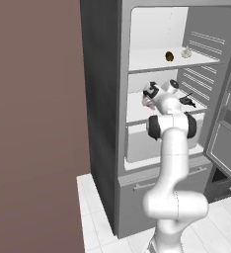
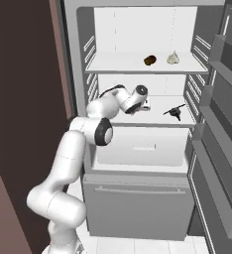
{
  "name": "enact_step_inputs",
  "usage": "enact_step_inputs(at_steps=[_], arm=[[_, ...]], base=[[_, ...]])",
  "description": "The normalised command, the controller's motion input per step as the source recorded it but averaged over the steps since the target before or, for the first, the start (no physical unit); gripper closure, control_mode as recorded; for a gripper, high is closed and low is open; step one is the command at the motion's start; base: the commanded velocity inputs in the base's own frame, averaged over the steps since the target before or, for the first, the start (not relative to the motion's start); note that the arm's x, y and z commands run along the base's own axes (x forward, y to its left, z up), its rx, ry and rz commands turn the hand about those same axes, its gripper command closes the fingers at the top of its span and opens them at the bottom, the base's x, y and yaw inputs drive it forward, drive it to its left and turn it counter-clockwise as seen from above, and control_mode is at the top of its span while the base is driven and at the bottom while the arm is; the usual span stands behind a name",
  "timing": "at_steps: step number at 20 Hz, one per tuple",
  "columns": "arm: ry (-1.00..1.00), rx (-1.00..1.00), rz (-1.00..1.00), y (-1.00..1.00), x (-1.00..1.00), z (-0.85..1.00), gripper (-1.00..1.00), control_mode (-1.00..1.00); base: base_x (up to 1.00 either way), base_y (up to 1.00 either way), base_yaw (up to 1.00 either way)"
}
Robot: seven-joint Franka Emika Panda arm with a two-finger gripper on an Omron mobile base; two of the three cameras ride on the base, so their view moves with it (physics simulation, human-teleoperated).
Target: Gather the sweet potato and garlic from the fridge and place them on a tray on the dining counter. Then gather the fish and steak from the fridge and place them on the other tray.
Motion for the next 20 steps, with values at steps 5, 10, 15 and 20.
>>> enact_step_inputs(at_steps=[5, 10, 15, 20], arm=[[-0.23, 0.00, -0.04, -0.10, -1.00, -0.05, 1.00, -1.00], [-0.30, 0.00, -0.09, 0.00, -1.00, -0.05, 1.00, -1.00], [-0.26, 0.00, -0.06, 0.02, -1.00, 0.30, 1.00, -1.00], [-0.13, 0.00, -0.01, 0.00, -1.00, 0.34, 1.00, -1.00]], base=[[0.00, 0.00, 0.00], [0.00, 0.00, 0.00], [0.00, 0.00, 0.00], [0.00, 0.00, 0.00]])
